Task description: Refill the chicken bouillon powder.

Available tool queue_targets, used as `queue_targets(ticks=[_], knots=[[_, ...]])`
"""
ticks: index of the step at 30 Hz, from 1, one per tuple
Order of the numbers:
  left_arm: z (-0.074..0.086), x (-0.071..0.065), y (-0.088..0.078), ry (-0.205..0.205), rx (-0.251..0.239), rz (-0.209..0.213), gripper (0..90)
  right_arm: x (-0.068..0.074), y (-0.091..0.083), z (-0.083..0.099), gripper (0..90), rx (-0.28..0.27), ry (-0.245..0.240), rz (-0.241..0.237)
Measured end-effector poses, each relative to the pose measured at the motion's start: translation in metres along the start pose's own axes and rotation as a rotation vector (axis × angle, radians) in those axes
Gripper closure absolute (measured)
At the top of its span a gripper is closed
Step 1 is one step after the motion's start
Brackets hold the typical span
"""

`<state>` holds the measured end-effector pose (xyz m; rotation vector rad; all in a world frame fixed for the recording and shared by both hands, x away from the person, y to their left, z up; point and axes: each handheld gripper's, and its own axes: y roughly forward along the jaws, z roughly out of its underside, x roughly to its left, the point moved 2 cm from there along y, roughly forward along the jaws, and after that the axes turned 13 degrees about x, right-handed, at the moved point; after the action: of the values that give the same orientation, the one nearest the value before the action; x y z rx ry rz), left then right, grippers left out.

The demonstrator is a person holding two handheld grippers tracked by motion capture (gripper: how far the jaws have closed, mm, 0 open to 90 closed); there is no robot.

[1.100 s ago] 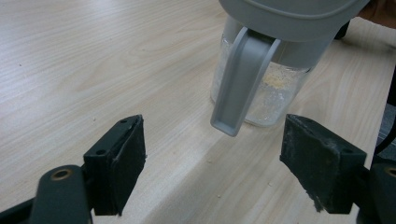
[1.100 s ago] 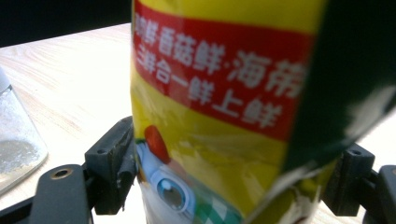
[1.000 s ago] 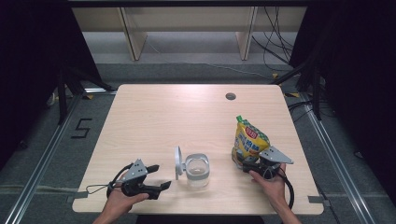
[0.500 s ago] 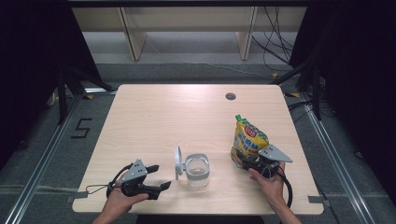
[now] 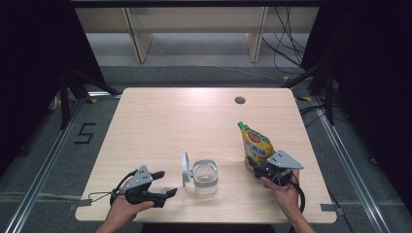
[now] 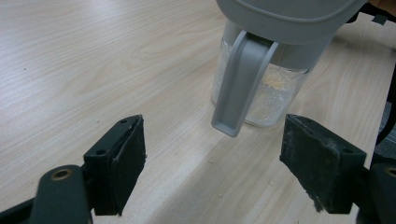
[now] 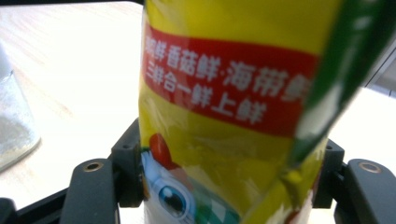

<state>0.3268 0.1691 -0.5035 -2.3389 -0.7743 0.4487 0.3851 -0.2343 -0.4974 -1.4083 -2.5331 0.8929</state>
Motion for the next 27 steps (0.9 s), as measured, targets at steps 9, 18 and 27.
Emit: queue_targets(ticks=[9,18,27], knots=[[0.0,0.001,-0.001,0.007,-0.001,-0.003,21.6,0.011,-0.012,-0.007,35.3,0.007,-0.119,0.033],[0.001,0.0,0.0,-0.01,0.001,-0.004,21.6,0.02,-0.037,-0.017,35.9,-0.03,-0.234,0.113],[0.001,0.001,0.001,-0.02,-0.001,-0.007,21.6,0.034,-0.055,-0.02,36.1,-0.026,-0.376,0.194]])
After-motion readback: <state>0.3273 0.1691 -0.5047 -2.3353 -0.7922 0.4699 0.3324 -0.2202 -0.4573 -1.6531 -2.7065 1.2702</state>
